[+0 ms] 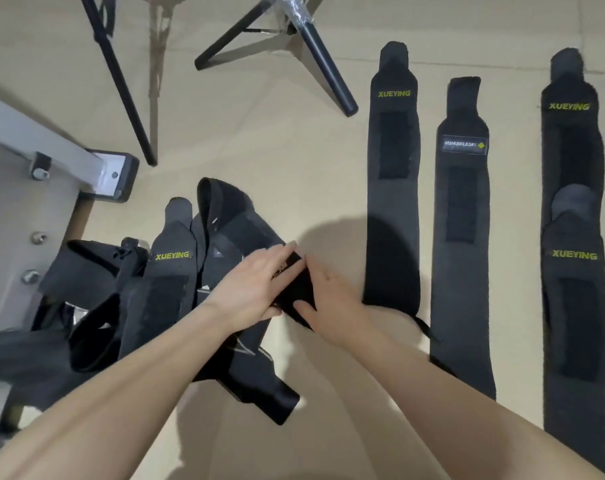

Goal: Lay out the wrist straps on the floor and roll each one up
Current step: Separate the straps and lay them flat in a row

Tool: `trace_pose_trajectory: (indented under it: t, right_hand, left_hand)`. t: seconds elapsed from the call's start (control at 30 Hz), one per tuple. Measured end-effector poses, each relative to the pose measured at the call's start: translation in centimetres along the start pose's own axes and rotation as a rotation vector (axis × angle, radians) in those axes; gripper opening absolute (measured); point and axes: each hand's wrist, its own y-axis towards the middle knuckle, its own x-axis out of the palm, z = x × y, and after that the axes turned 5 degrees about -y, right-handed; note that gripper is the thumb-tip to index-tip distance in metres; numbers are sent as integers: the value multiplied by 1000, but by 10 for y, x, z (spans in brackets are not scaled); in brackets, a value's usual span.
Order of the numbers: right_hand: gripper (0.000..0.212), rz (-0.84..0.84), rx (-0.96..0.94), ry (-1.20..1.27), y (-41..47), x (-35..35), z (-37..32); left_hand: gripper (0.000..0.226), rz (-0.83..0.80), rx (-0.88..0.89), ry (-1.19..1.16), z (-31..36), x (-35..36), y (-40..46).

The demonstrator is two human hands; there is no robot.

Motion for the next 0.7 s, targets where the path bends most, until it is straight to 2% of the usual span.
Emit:
trace_pose_trajectory:
  t: [0.1,0.2,0.33,0.43,0.53,0.57,0.63,0.67,0.7]
  right_hand:
    - [70,113,132,86,-3,12,-14]
    - [48,167,210,190,-6,7,-24]
    - [35,168,218,331,-20,-15,-32]
    - [22,134,206,644,-42,-37,-35]
    - [15,37,168,979,-64,-55,-33]
    - [15,9,137,1055,-71,-59,-30]
    - [17,-17,59,1159,-84,-64,-24]
    - [17,-17,22,1201,-90,-65,-20]
    - [16,-15,-13,1245,-95,-66,-16]
  left_hand:
    - [110,45,-203,122,-6,5,-18]
    - [110,148,-337,126,-4,11,-31]
    - [93,228,-456,136,-5,26,-49]
    - [72,146,-535,33,-7,24,-52]
    - [44,95,-458,-23,-12,22,-49]
    - [43,194,-415,-73,-10,23,-46]
    - [40,502,-367,-405,10,12,-44]
    - [36,554,-394,-688,24,-2,-46]
    - [31,519,-424,-1000,38,-15,-49]
